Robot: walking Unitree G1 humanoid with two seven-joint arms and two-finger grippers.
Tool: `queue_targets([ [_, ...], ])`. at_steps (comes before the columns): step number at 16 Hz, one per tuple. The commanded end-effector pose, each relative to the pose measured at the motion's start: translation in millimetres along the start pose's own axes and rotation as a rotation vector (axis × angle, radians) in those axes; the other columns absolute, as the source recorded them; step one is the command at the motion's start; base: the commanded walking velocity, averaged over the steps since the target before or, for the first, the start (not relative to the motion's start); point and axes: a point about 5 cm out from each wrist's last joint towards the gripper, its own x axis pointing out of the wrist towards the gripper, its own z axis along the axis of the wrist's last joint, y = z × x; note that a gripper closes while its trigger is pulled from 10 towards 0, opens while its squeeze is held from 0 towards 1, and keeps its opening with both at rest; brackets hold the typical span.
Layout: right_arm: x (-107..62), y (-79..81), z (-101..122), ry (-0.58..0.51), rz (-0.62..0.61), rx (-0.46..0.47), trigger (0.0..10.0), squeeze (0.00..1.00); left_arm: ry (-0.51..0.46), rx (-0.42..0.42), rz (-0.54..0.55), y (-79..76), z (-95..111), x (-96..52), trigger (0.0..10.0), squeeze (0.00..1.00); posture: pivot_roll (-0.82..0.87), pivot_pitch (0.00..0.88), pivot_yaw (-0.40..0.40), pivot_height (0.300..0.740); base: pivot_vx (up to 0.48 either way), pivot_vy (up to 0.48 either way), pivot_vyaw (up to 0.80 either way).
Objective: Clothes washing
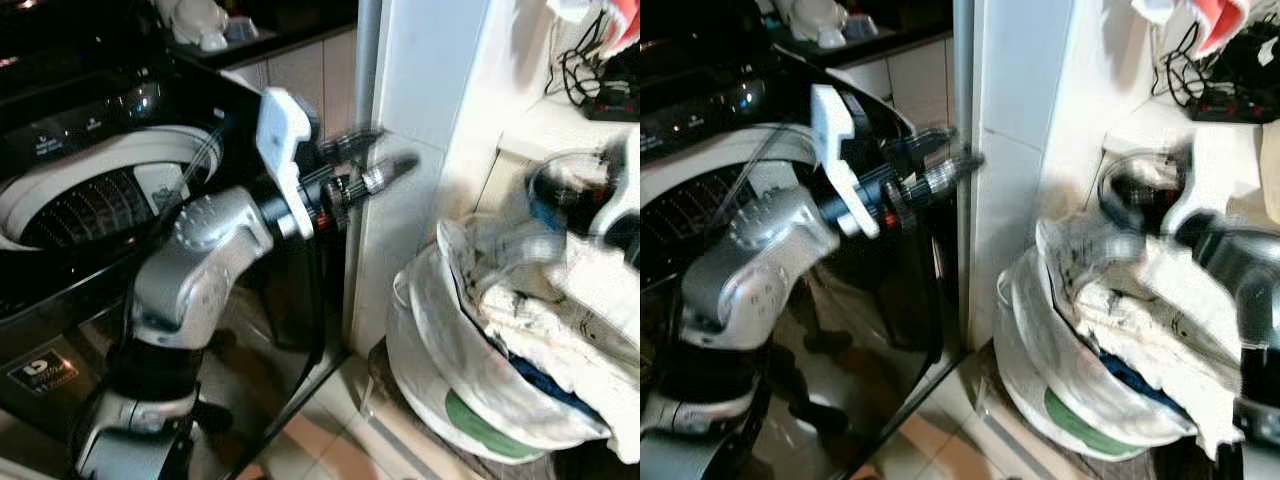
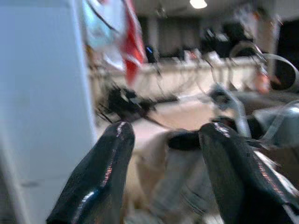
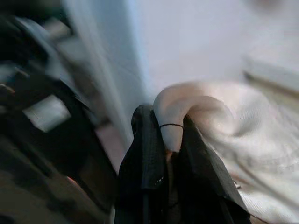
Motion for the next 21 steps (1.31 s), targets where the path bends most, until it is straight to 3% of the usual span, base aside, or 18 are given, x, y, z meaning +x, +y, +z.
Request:
queue_targets([
  [1, -2.9, 25.9, 33, -0.132, 0.148, -0.019, 0.0, 0.0, -0.054, 0.021, 0.01, 3.5, 14, 3.9, 10.0, 1.0, -0.07, 0.0, 0.048, 0.74, 0.0, 0.0, 0.0],
  [6, -2.6, 79.2, 72, -0.324, 0.44, 0.084, 0.0, 0.0, -0.063, -0.038, -0.027, -8.8, 8, 24.9, 10.0, 1.0, -0.07, 0.0, 0.029, 0.74, 0.0, 0.0, 0.0],
  [8, -4.2, 92.3, 76, -0.344, 0.502, 0.103, 0.0, 0.0, -0.058, -0.077, -0.029, -13.3, 3, 30.8, 10.0, 0.0, -0.07, 0.0, 0.031, 0.74, 0.0, 0.0, 0.0],
  [11, -4.9, 107.1, 79, -0.347, 0.559, 0.114, 0.0, 0.0, -0.046, -0.172, -0.062, -22.4, -4, 36.7, 10.0, 0.0, -0.08, 0.0, 0.033, 0.74, 0.0, 0.0, 0.0],
  [14, -4.1, 117.3, 79, -0.336, 0.597, 0.116, 0.0, 0.0, -0.009, -0.34, -0.078, -31.6, -16, 39.2, 10.0, 0.0, -0.07, 0.0, 0.027, 0.74, 0.0, 0.0, 0.0],
  [18, -2.8, 120.6, 79, -0.328, 0.602, 0.122, 0.0, 0.0, 0.051, -0.341, -0.014, -26.7, -26, 37.9, 10.0, 0.0, -0.07, 0.0, 0.027, 0.74, 0.0, 0.0, 0.0],
  [19, -2.3, 121.5, 78, -0.324, 0.603, 0.123, 0.0, 0.0, 0.051, -0.349, 0.014, -22.6, -27, 37.6, 0.0, 0.0, -0.07, 0.0, 0.028, 0.74, 0.0, 0.0, 0.0],
  [21, -1.8, 121.6, 77, -0.317, 0.601, 0.124, 0.0, 0.0, 0.048, -0.361, 0.028, -18.9, -25, 36.7, 0.0, 0.0, -0.07, 0.0, 0.028, 0.74, 0.0, 0.0, 0.0],
])
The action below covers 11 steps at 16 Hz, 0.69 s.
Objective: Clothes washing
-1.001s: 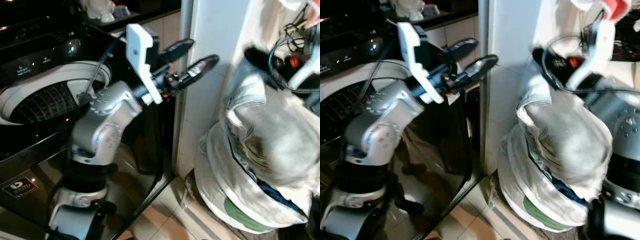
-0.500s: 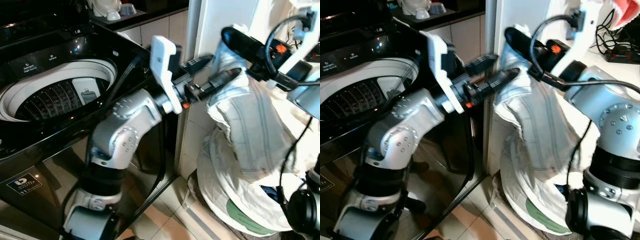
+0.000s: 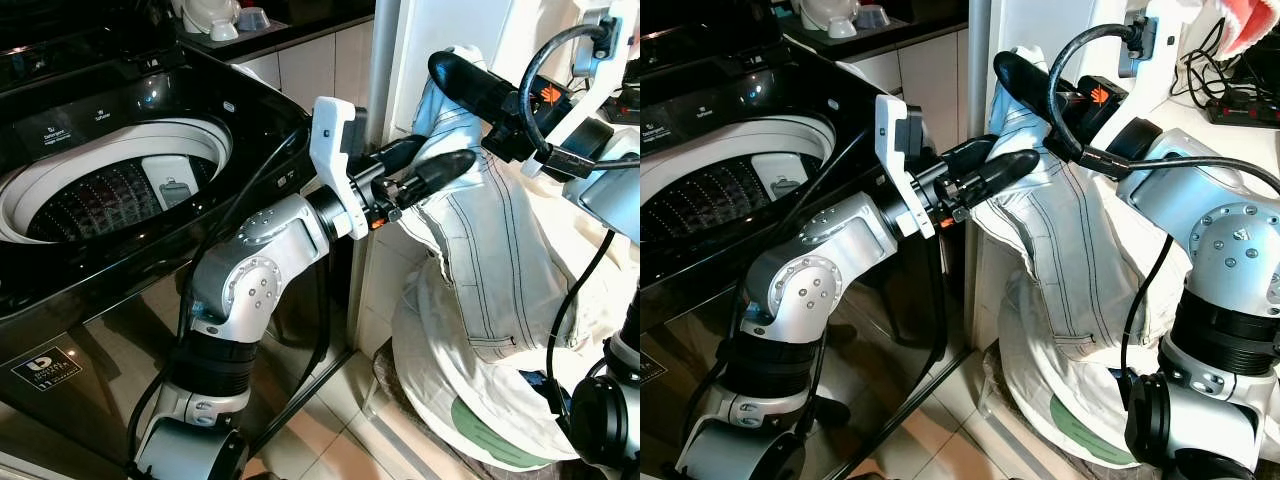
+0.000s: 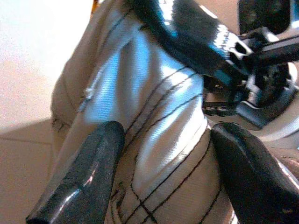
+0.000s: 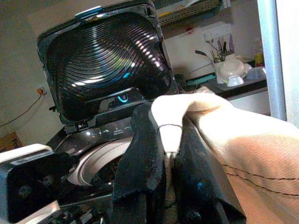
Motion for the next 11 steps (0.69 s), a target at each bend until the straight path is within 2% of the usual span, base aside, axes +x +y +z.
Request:
queue_targets([
  [1, 3.9, 16.5, 10.8, -0.031, 0.077, -0.041, 0.0, 0.0, 0.004, 0.005, 0.022, 3.9, 4.2, -0.5, 0.0, 0.0, -0.07, 0.0, 0.028, 0.74, 0.0, 0.0, 0.0],
  [11, 4.8, 15.8, 10.0, -0.028, 0.064, -0.04, 0.0, 0.0, 0.004, 0.007, -0.017, 1.8, 3.6, -2.7, 0.0, 0.0, -0.07, 0.0, 0.032, 0.74, 0.0, 0.0, 0.0],
])
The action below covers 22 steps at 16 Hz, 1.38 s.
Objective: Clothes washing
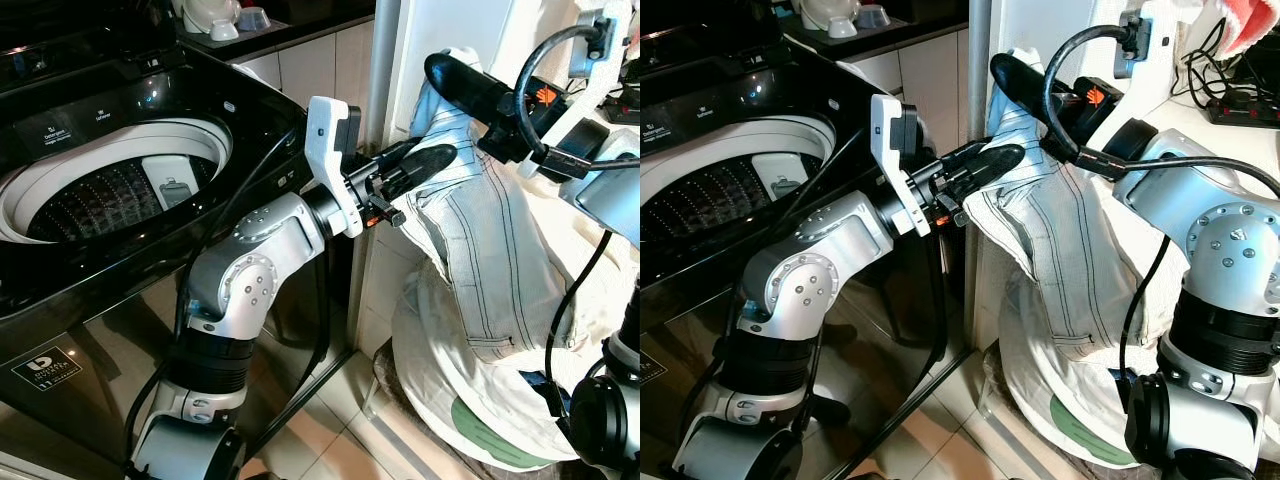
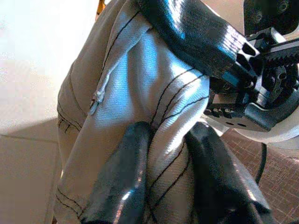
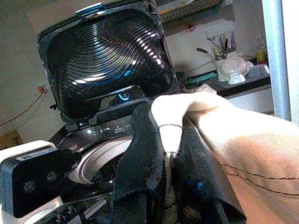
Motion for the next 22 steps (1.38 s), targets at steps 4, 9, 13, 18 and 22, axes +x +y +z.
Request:
queue_targets([
  [4, 2.3, 13.2, 12, -0.037, 0.053, -0.048, 0.0, 0.0, 0.01, 0.003, 0.007, 2.8, 2, -1.2, 0.0, 0.0, -0.07, 0.0, 0.034, 0.74, 0.0, 0.0, 0.0],
  [9, 2.1, 12.7, 14, -0.059, 0.062, -0.07, 10.0, 1.0, -0.01, 0.022, 0.054, 9.7, 7, -2.6, 0.0, 0.0, -0.07, 0.0, 0.036, 0.74, 0.0, 0.0, 0.0],
  [13, -1.8, 15.3, 19, -0.072, 0.055, -0.165, 10.0, 0.0, -0.195, 0.355, 0.297, 51.1, 100, -17.8, 0.0, 0.0, -0.06, 0.0, 0.036, 0.74, 0.0, 0.0, 0.0],
  [18, -3.1, 21.4, 12, -0.066, 0.093, -0.209, 10.0, 0.0, -0.384, 1.402, 0.673, 22.6, 288, -53.3, 0.0, 0.0, -0.04, 0.0, 0.049, 0.74, 0.0, 0.0, 0.0],
  [22, -5.1, 21.1, 10, -0.075, 0.087, -0.227, 10.0, 0.0, -0.469, 1.875, 0.922, 11.4, 316, -64.6, 0.0, 0.0, -0.04, 0.0, 0.063, 0.74, 0.0, 0.0, 0.0],
])
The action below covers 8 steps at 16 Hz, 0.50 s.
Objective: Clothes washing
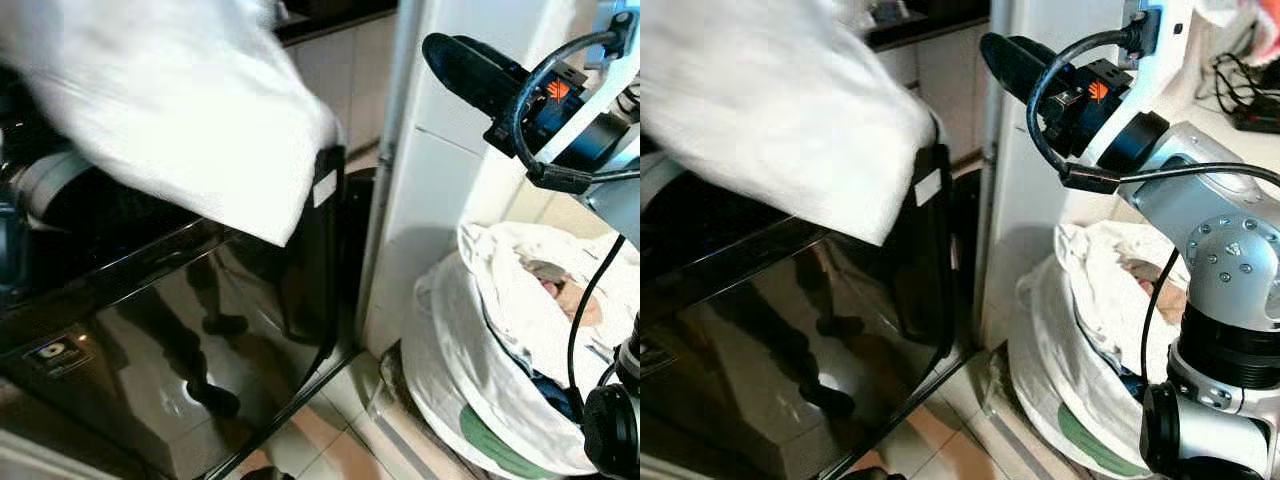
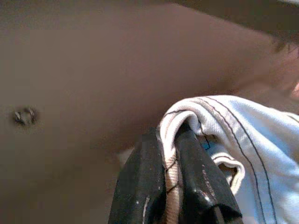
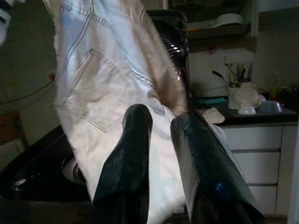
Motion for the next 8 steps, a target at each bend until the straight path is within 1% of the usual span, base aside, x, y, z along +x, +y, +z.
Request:
queue_targets([
  [1, -0.8, 4.0, 0, -0.003, 0.017, -0.026, 10.0, 0.0, -0.05, 0.052, -0.009, -2.7, 6, 5.1, 0.0, 0.0, -0.04, 0.0, 0.064, 0.74, 0.0, 0.0, 0.0],
  [2, -1.5, 4.3, -2, 0.005, 0.014, -0.032, 10.0, 0.0, 0.058, 0.016, -0.149, -30.9, -12, -2.8, 0.0, 0.0, -0.04, 0.0, 0.064, 0.74, 0.0, 0.0, 0.0],
  [3, -1.5, 4.3, -5, 0.017, 0.01, -0.036, 10.0, 0.0, 0.181, -0.056, -0.295, -58.6, -29, -16.3, 0.0, 0.0, -0.04, 0.0, 0.064, 0.74, 0.0, 0.0, 0.0],
  [4, -1.0, 4.2, -9, 0.036, 0.004, -0.041, 10.0, 0.0, 0.301, -0.09, -0.434, -84.2, -47, -34.9, 0.0, 0.0, -0.05, 0.0, 0.066, 0.74, 0.0, 0.0, 0.0],
  [5, -0.8, 4.2, -10, 0.044, 0.003, -0.043, 10.0, 0.0, 0.333, -0.087, -0.473, -91.5, -52, -41.7, 0.0, 0.0, -0.05, 0.0, 0.066, 0.74, 0.0, 0.0, 0.0],
  [6, 0.1, 4.7, -19, 0.108, 0.001, -0.066, 10.0, 0.0, 0.476, -0.129, -0.659, -118.6, -69, -69.6, 0.0, 0.0, -0.05, 0.0, 0.065, 0.74, 0.0, 0.0, 0.0],
  [7, 0.3, 6.2, -25, 0.15, 0.009, -0.082, 10.0, 0.0, 0.558, -0.159, -0.758, -130.5, -77, -85.8, 1.9, 0.0, -0.05, 0.0, 0.066, 0.74, 0.0, 0.0, 0.0],
  [8, 0.2, 12.0, -35, 0.224, 0.045, -0.104, 10.0, 0.0, 0.692, -0.203, -0.884, -143.1, -89, -110.3, 10.0, 0.0, -0.05, 0.0, 0.069, 0.74, 0.0, 0.0, 0.0],
])
